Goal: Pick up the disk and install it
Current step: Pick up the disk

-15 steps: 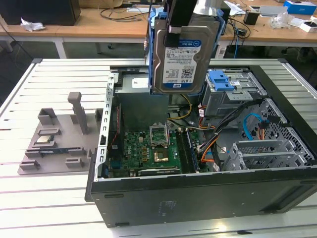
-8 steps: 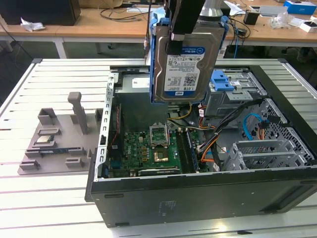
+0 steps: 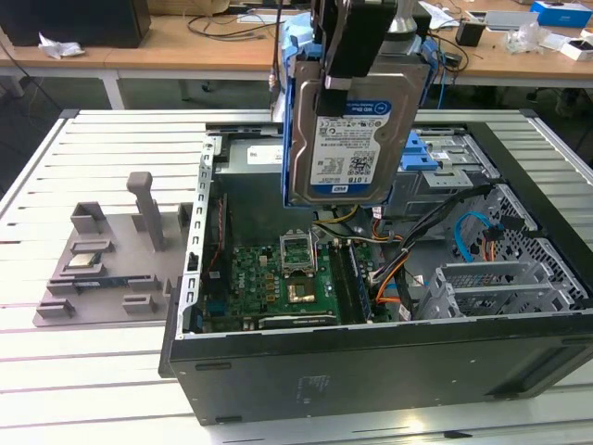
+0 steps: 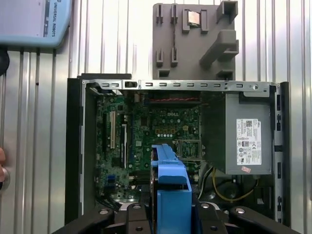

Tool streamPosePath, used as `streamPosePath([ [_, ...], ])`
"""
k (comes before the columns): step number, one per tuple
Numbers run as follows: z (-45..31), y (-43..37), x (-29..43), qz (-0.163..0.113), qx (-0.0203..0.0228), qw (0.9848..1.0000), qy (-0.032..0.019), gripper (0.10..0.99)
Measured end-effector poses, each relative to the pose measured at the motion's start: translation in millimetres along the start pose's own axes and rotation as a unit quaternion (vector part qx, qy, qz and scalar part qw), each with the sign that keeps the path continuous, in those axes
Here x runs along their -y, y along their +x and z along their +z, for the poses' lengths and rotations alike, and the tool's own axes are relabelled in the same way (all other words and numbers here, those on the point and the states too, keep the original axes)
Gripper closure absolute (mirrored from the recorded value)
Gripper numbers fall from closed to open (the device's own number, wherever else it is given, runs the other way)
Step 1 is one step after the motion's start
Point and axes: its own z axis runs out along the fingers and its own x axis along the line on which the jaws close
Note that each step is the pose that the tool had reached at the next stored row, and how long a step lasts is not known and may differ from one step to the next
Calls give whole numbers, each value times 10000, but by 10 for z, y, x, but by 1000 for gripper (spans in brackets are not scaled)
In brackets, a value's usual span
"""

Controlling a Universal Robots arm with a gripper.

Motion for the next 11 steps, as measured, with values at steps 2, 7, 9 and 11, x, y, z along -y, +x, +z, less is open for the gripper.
streamPosePath([
  [2,0,97,4,0,-1,10000,0,718],
  [7,0,252,6,1,-1,10000,0,718],
  [9,0,317,6,0,-1,10000,0,718],
  [11,-1,422,5,0,-1,10000,0,718],
])
